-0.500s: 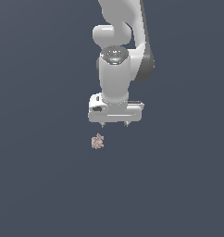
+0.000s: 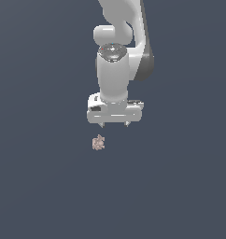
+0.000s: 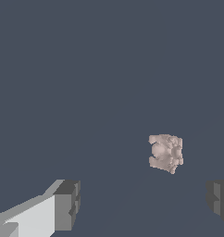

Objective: Pick up the object and move it to a goal position.

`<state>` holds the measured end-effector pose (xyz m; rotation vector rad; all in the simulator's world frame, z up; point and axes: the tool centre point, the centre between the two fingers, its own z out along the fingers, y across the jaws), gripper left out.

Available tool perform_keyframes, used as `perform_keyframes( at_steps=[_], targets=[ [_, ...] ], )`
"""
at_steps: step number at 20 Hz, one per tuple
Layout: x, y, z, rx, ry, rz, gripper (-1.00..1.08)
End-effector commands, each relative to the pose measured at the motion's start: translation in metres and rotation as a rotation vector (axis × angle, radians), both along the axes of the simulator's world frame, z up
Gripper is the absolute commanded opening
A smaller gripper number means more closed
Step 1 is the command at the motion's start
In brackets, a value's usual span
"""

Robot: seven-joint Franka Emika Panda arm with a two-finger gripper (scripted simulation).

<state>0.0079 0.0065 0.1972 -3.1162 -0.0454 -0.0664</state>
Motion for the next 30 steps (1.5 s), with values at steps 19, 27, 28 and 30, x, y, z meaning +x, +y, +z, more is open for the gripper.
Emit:
perform_keyframes(
  at_steps=[19,27,28,30],
  targets=[
    [0.0,-0.057,-0.074,-0.016,0.024,0.005,1.0],
    [-0.007,-0.085,-0.114,-0.024,0.041,0.006,1.0],
    [-0.007,-0.087,-0.116,-0.025,0.041,0.006,1.0],
    [-0.008,-0.088,-0.117,-0.025,0.042,0.006,1.0]
  ],
)
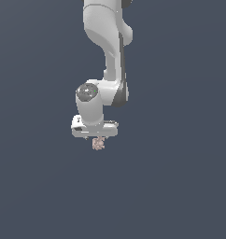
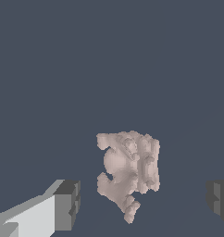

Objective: Pick up the object and move it to a goal position.

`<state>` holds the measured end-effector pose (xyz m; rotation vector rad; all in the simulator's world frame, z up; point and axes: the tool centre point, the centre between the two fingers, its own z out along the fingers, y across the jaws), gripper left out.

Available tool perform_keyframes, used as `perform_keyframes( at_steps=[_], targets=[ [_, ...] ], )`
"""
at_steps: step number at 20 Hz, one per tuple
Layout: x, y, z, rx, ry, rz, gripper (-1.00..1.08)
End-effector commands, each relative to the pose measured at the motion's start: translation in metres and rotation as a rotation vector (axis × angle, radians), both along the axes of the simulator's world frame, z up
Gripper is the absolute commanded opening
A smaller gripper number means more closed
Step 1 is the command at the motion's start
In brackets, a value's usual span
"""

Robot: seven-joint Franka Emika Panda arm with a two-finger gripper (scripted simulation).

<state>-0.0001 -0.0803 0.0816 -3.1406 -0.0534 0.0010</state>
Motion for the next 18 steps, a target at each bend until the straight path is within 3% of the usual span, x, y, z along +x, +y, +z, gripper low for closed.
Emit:
perform_keyframes(
  at_steps=[1,18],
  targets=[
    [0.0,0.0,0.0,0.0,0.0,0.0,1.0],
    [0.0,-0.001,-0.052,0.0,-0.001,0.001,1.0]
  ],
)
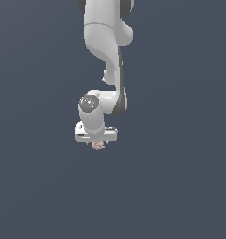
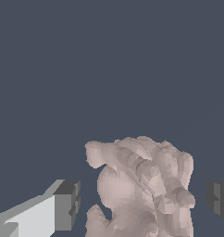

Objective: Pick up the object and move it to a goal position.

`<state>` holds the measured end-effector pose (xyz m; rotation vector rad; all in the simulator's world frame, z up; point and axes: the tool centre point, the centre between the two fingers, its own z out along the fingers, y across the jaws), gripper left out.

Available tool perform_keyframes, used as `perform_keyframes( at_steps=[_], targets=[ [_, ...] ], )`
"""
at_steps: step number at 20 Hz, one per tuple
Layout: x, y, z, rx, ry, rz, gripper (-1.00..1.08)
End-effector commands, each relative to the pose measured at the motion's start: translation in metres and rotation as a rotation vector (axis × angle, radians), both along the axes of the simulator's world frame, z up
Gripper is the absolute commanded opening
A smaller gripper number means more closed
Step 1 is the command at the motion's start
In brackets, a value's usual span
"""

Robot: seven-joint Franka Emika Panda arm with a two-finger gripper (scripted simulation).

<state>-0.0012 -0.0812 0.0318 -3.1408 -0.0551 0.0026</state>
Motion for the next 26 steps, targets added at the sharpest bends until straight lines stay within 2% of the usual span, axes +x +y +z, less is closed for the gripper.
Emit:
perform_keyframes(
  at_steps=[1,2,16,26],
  targets=[
    [0.001,0.0,-0.002,0.0,-0.002,0.0,1.0],
    [0.001,0.0,-0.002,0.0,-0.002,0.0,-1.0],
    [0.0,0.0,0.002,0.0,-0.003,0.0,-1.0],
    [-0.016,0.004,0.04,0.0,-0.003,0.0,-1.0]
  ],
)
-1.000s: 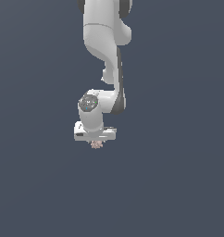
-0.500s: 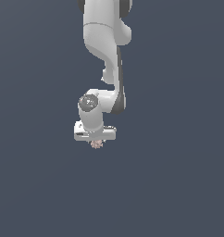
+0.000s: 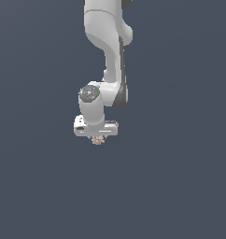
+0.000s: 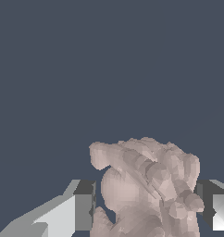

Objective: Pick up the object and move it to a goal position.

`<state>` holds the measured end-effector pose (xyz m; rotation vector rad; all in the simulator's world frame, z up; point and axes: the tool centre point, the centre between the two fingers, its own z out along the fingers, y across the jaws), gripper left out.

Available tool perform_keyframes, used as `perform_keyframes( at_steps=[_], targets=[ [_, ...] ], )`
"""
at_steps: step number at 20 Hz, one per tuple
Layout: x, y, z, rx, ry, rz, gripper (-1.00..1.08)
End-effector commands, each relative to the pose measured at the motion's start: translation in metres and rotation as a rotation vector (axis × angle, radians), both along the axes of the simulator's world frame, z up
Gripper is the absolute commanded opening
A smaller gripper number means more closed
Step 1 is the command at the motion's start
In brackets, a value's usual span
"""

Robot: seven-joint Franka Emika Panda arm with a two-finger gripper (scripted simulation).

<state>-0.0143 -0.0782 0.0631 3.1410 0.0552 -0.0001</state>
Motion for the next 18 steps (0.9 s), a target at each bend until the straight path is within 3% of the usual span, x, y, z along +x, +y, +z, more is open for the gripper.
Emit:
perform_keyframes(
  at_steps=[1,18],
  targets=[
    [-0.006,0.001,0.014,0.0,-0.001,0.0,-1.0],
    [-0.066,0.015,0.158,0.0,-0.001,0.0,-1.0]
  ],
)
